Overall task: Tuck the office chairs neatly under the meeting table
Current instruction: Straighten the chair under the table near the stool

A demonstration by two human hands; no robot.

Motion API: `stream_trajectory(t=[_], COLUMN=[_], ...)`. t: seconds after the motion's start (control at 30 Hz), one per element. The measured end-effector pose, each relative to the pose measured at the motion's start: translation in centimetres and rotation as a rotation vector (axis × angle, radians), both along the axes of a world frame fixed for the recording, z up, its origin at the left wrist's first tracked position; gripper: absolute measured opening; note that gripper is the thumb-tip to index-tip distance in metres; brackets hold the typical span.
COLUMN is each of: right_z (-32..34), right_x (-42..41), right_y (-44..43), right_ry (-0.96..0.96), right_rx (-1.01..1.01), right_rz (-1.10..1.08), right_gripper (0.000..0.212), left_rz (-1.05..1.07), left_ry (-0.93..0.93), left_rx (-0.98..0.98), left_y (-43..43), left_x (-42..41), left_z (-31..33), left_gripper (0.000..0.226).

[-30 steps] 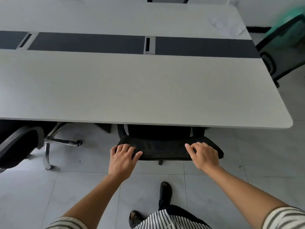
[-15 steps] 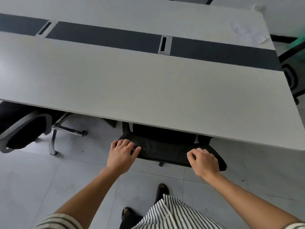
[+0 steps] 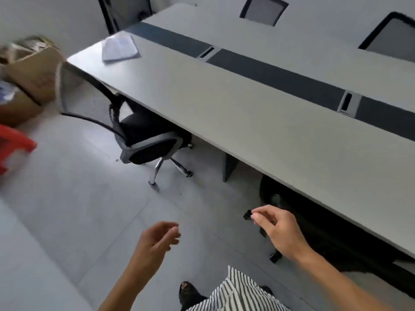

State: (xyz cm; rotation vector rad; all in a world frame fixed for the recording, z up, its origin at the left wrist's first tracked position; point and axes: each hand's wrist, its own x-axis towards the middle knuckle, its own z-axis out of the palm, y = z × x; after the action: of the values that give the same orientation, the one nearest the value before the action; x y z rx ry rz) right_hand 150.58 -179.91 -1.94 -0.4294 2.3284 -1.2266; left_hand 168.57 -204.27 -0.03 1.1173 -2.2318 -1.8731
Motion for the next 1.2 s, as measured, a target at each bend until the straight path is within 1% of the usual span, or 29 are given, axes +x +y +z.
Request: stream_trajectory(t=[0.03,0.13,0.23,0.33,0.43,0.7,0.87,1.0,1.1,1.2], right_z=[-0.2,-0.6,-0.2,0.6,1.0,0.0,1.9,3.4,3.7,2.9], right_x=[1.1,4.0,6.3,6.9,6.1,1.5,-1.3,-3.4,-4.3,-4.9], right_y=[-2.3,-9.2,-15.2,-21.1,-27.3,-44.7,-55.4,-62.9,-67.5,-71.6], right_ry=[-0.014,-0.074,-0.109,-0.123,-0.129,-0.114,-0.122,-0.083,-0.052,-0.016], right_rx=[-0.011,-0.024,-0.028,-0.035,-0.049,-0.11,-0.133,-0.143,-0.152,-0.143], right_rz=[0.027,0.135,0.241,0.323,0.382,0.411,0.403,0.432,0.387,0.295], right_gripper=[0.006,0.007,0.008,0.008,0.009,0.009,0.01,0.01,0.01,0.01], left_rz=[0.099,0.364,0.579,0.704,0.774,0.772,0.678,0.658,0.601,0.529], left_ry=[-0.011,-0.034,-0.028,-0.011,-0.002,0.002,0.059,0.087,0.083,0.062], left_rx=[0.021,0.051,0.07,0.075,0.082,0.038,-0.018,-0.012,0.024,0.043], left_y=[-2.0,-7.2,-11.1,-14.4,-18.1,-33.0,-44.0,-51.1,-56.1,-62.8], left_x=[2.6,9.7,14.9,17.3,17.7,13.1,8.4,5.9,4.5,3.2], left_z=[0.0,0.0,0.2,0.3,0.1,0.3,3.5,3.7,2.6,1.3], left_gripper=[0.011,0.013,0.014,0.014,0.014,0.013,0.012,0.012,0.012,0.012])
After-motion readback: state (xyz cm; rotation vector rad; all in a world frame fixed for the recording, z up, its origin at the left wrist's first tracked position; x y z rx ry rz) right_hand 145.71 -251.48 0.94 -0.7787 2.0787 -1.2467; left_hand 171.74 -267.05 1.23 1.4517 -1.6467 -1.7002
